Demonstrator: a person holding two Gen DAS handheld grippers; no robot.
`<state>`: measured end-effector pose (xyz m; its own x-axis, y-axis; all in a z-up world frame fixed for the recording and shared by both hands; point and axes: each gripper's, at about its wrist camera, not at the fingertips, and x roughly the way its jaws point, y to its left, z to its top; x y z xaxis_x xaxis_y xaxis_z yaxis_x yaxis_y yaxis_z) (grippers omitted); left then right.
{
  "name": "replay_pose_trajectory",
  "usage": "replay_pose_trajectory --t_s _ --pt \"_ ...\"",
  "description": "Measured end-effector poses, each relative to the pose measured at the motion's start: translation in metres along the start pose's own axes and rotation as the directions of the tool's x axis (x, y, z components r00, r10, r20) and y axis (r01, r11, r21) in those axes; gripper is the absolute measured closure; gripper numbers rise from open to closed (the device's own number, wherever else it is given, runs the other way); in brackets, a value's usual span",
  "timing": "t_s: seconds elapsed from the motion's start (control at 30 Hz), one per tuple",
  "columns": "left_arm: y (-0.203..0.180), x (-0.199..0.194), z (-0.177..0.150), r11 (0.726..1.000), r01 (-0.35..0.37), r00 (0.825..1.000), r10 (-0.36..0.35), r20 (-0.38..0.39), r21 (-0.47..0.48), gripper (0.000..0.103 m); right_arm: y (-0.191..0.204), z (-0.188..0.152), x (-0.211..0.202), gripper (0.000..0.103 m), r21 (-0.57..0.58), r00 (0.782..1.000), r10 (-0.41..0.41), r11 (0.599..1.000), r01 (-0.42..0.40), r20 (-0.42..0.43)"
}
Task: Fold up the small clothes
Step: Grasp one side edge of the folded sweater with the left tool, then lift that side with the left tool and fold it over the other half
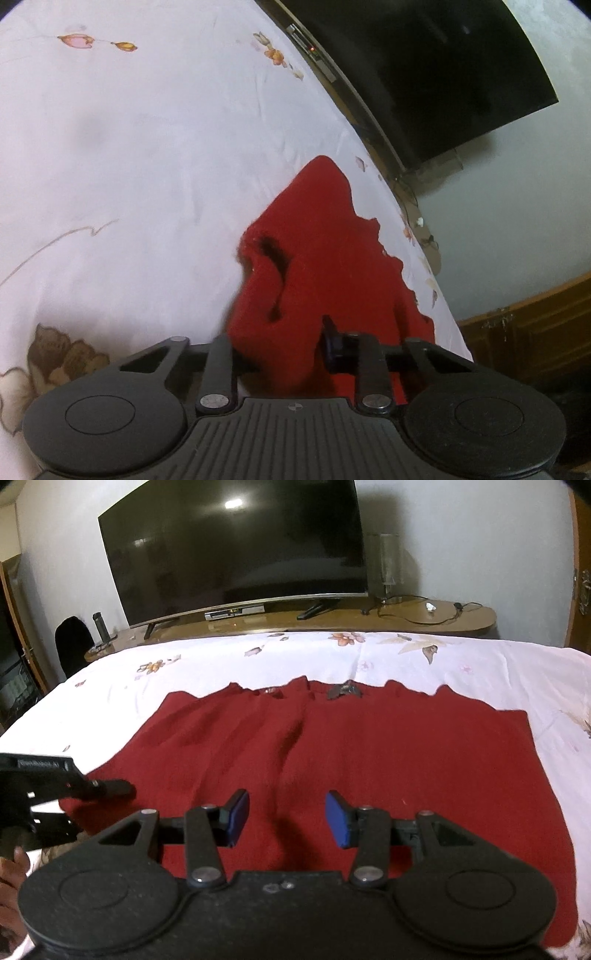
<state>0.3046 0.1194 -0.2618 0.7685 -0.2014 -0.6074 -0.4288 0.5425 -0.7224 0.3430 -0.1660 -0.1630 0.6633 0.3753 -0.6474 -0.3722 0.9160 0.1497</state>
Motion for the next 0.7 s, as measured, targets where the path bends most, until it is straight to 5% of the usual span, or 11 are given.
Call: replay_pose_trajectory --t_s 0.17,0.3,0.37,0.5,0.7 --pt "-0.016 -0.016 -0.003 0.998 0.002 0.999 -0.005 0.046 0.067 0.094 -0.001 0.014 0.016 0.060 -0.001 1.000 -0.022 1.000 0.022 0.021" --pt "-0.051 -0.028 -0.001 0.978 0.036 0.994 -0.056 0.091 0.207 0.094 -0.006 0.020 0.031 0.059 -0.037 0.992 -0.119 0.992 0.120 0.033" --pt "-0.071 -0.029 0.000 0.961 0.056 0.992 -0.085 0.096 0.272 0.094 -0.012 0.012 0.051 0.059 -0.064 0.988 -0.145 0.988 0.142 -0.046" --pt "-0.114 -0.035 -0.004 0.911 0.106 0.984 -0.154 0.090 0.399 0.094 -0.021 0.017 0.044 0.062 -0.008 0.995 -0.096 0.995 0.096 -0.040" --pt "-0.186 -0.012 -0.043 0.786 0.207 0.971 -0.239 -0.022 0.583 0.094 -0.080 0.028 -0.002 0.059 0.215 1.000 -0.017 0.977 0.013 0.020"
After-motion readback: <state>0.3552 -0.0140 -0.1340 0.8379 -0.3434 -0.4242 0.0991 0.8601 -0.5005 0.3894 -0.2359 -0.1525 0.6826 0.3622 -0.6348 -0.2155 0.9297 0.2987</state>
